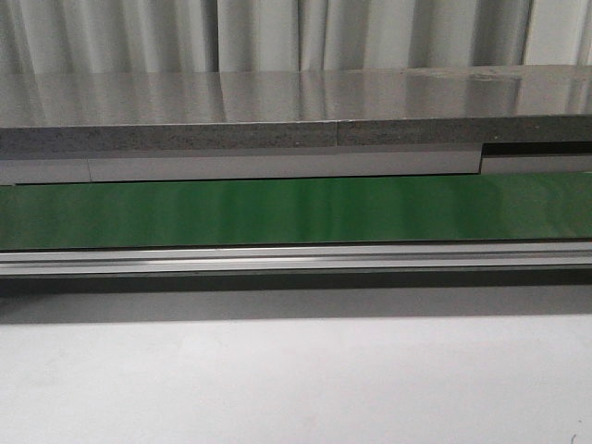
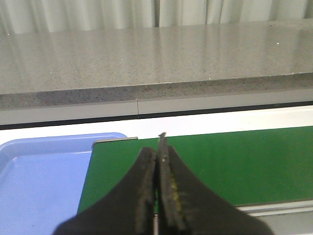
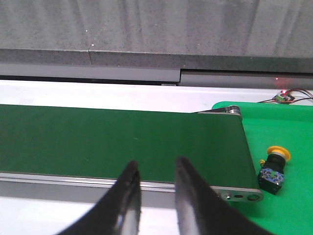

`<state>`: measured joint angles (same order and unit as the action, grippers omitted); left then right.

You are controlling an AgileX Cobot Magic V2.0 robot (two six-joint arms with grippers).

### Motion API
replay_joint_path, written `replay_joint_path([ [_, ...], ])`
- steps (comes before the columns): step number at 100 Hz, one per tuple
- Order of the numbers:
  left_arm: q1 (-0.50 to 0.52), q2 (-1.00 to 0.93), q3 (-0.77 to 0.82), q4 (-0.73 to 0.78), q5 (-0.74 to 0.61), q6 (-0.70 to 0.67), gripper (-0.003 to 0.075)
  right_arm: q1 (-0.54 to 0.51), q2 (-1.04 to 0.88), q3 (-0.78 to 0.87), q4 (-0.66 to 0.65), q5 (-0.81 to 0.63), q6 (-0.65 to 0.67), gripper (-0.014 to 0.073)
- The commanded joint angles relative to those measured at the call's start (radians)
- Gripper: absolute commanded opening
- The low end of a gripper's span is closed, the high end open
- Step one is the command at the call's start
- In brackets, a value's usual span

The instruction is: Move button from left to right

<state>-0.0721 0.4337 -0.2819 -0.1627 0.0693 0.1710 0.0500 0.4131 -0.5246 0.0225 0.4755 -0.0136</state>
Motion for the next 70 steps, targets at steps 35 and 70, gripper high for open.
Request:
replay_joint_path([
  [35, -0.011, 0.003, -0.027, -0.007, -0.079, -0.001, -0.002, 0.002, -0.02, -0.018, 0.006, -0.068, -0.009, -0.0067],
  [70, -0.011, 0.003, -0.027, -0.007, -0.079, -0.001, -0.002, 0.002, -0.02, -0.018, 0.006, -0.068, -0.009, -0.0067],
])
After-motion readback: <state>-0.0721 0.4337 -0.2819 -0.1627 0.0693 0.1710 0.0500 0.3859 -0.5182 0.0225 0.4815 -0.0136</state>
